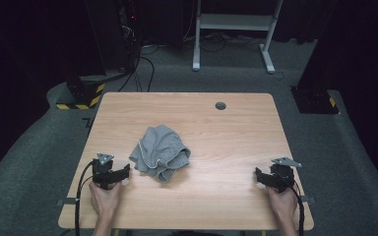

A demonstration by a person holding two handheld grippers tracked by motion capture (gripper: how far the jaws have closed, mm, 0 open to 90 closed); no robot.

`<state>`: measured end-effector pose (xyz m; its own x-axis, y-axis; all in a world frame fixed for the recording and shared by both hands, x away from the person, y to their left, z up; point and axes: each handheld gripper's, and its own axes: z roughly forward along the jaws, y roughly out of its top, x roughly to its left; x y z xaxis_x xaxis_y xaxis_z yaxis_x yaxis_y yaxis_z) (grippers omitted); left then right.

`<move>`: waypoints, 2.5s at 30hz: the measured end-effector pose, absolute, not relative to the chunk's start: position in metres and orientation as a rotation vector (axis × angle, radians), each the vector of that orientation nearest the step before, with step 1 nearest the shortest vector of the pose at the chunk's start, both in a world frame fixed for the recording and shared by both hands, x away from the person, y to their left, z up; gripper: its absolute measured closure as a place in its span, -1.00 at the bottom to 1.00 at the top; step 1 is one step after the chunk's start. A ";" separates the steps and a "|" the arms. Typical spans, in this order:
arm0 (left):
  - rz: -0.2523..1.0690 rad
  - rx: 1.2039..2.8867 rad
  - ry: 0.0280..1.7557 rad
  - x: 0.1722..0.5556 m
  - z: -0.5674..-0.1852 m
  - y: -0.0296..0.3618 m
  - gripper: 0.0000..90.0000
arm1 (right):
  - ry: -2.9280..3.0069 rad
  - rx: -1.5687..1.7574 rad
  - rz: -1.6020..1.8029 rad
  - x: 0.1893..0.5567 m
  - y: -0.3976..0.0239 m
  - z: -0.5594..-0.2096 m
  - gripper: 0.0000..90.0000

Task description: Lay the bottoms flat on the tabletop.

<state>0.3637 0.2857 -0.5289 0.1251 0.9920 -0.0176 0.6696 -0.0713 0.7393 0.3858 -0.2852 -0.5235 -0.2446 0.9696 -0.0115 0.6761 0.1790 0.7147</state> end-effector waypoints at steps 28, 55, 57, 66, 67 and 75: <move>0.702 1.836 1.599 0.364 -0.529 0.283 -0.65 | 2.270 1.178 1.205 0.397 -0.187 -0.467 -0.47; 0.689 1.856 1.573 0.364 -0.529 0.281 -0.67 | 2.529 0.984 1.393 0.426 -0.065 -0.495 0.47; 0.690 1.855 1.571 0.364 -0.529 0.281 -0.67 | 2.542 0.987 1.394 0.428 -0.067 -0.495 0.59; 0.684 1.861 1.557 0.364 -0.529 0.280 -0.66 | 2.494 0.978 1.380 0.429 -0.087 -0.488 0.83; 0.681 1.866 1.541 0.363 -0.529 0.280 -0.61 | 2.482 0.989 1.378 0.430 -0.092 -0.488 0.83; 0.668 1.878 1.512 0.364 -0.529 0.277 -0.55 | 2.405 1.064 1.348 0.436 -0.133 -0.483 0.83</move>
